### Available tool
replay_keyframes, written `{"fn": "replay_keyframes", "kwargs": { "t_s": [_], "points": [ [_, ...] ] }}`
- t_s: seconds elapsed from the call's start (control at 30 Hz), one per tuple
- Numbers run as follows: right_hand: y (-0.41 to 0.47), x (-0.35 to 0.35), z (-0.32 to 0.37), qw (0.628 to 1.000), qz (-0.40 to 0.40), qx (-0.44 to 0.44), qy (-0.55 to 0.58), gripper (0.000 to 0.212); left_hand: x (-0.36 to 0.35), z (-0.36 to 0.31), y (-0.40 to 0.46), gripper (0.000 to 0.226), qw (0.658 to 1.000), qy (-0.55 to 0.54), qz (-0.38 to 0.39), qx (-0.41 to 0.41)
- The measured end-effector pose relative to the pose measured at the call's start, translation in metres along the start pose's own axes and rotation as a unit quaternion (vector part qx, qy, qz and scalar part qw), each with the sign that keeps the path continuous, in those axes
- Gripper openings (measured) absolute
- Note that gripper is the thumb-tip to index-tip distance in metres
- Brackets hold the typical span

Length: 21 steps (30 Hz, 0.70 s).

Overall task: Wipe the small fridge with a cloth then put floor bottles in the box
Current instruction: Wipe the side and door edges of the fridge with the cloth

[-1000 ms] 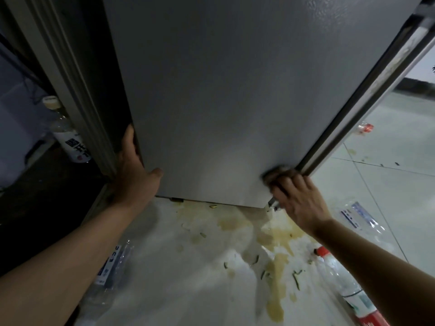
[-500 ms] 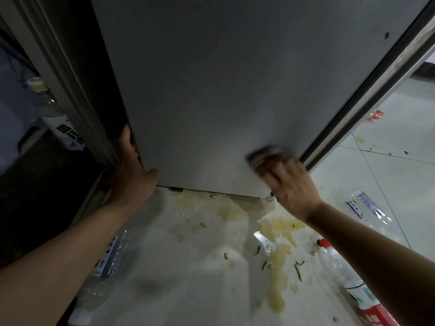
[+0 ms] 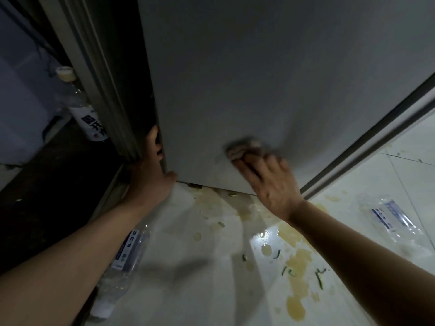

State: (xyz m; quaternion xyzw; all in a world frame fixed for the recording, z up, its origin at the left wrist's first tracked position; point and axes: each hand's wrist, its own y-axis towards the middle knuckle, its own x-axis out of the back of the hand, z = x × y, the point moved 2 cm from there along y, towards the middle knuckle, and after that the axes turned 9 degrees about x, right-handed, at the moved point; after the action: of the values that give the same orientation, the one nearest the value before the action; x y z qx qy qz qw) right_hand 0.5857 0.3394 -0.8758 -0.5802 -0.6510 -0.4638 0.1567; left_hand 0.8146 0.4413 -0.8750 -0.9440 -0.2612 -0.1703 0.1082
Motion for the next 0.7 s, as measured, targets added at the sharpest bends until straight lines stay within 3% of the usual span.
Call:
{"fn": "replay_keyframes", "kwargs": {
  "t_s": [0.07,0.13,0.2,0.27,0.37,0.5,0.6,0.7],
  "points": [
    [-0.004,-0.018,0.020,0.986,0.120,0.118,-0.019,0.066,0.002,0.004,0.003,0.097,1.000,-0.005,0.001,0.002],
    [-0.001,-0.027,0.035,0.969,0.190,0.155,-0.011,0.068,0.003,0.007,0.004,0.097,1.000,-0.008,0.008,-0.002],
    [0.006,-0.030,0.042,0.970,0.186,0.158,-0.003,0.056,0.007,0.010,0.005,0.098,1.000,0.000,0.015,0.000],
    [0.010,-0.023,0.036,0.984,0.114,0.138,-0.010,0.043,0.012,0.015,0.008,0.097,0.999,0.026,0.022,0.006],
    [0.019,-0.010,0.017,0.999,0.016,0.042,-0.014,0.049,0.019,0.022,0.014,0.091,0.996,0.073,0.031,0.027],
    [0.026,-0.015,0.024,0.999,-0.019,-0.022,-0.023,0.051,0.019,0.028,0.016,0.087,0.993,0.085,0.065,0.045],
    [0.029,-0.035,0.045,0.994,0.044,0.101,-0.025,0.055,0.020,0.029,0.018,0.086,0.993,0.077,0.072,0.048],
    [0.039,-0.048,0.068,0.964,0.178,0.193,-0.037,0.081,0.022,0.030,0.019,0.087,0.993,0.072,0.087,0.045]
  ]
}}
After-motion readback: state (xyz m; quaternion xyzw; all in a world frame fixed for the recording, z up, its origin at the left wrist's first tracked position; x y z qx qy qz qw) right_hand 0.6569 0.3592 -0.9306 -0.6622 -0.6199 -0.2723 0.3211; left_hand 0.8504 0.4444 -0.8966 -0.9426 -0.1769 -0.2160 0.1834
